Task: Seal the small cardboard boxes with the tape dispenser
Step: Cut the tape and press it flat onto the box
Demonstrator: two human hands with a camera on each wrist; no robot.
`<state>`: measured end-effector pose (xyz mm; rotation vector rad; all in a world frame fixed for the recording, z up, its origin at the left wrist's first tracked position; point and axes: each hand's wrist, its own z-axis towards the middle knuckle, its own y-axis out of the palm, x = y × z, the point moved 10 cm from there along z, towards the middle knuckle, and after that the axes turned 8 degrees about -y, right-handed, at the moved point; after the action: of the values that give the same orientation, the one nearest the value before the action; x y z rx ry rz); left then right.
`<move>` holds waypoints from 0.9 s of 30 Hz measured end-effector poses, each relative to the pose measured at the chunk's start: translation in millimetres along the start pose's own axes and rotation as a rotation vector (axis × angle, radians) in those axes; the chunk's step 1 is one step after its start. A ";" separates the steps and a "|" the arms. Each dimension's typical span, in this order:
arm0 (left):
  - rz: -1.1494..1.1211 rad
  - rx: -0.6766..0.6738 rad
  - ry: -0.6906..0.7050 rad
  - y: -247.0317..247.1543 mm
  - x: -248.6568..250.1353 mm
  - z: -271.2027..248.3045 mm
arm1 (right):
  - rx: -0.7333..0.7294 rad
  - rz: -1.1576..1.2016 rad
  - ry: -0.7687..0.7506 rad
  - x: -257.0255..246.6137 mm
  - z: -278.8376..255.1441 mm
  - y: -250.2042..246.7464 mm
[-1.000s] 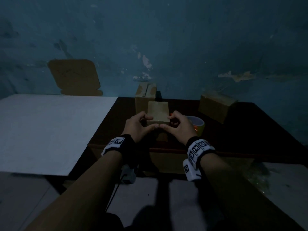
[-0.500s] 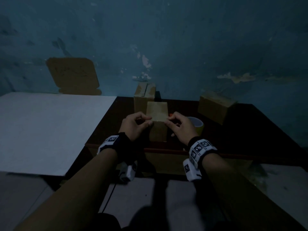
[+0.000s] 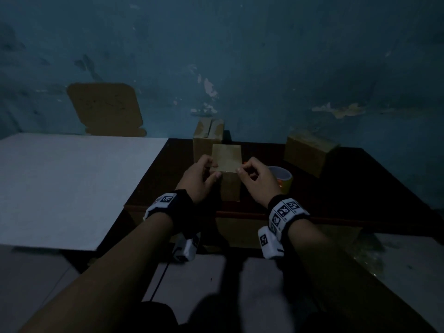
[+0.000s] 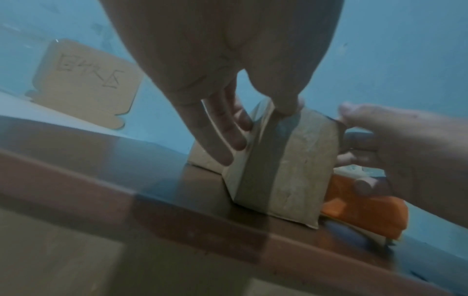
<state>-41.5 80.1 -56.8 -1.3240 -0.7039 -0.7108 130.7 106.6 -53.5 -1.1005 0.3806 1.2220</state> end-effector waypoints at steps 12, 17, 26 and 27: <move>0.012 -0.035 -0.041 -3.1 5.8 -1.9 | 0.114 -0.201 0.112 5.0 -0.2 -36.3; 0.026 -0.031 -0.040 0.0 9.9 9.1 | -0.021 -0.613 0.272 27.2 -2.3 -49.5; 0.050 0.000 0.019 14.9 25.6 25.5 | -0.024 -0.715 0.347 46.3 6.6 -67.7; 0.051 0.002 0.048 18.9 28.6 25.2 | -0.013 -0.730 0.356 49.3 6.8 -71.9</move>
<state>-10.5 105.4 -42.5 -1.3146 -0.6301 -0.6988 209.8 143.9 -53.9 -1.3128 0.2024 0.3864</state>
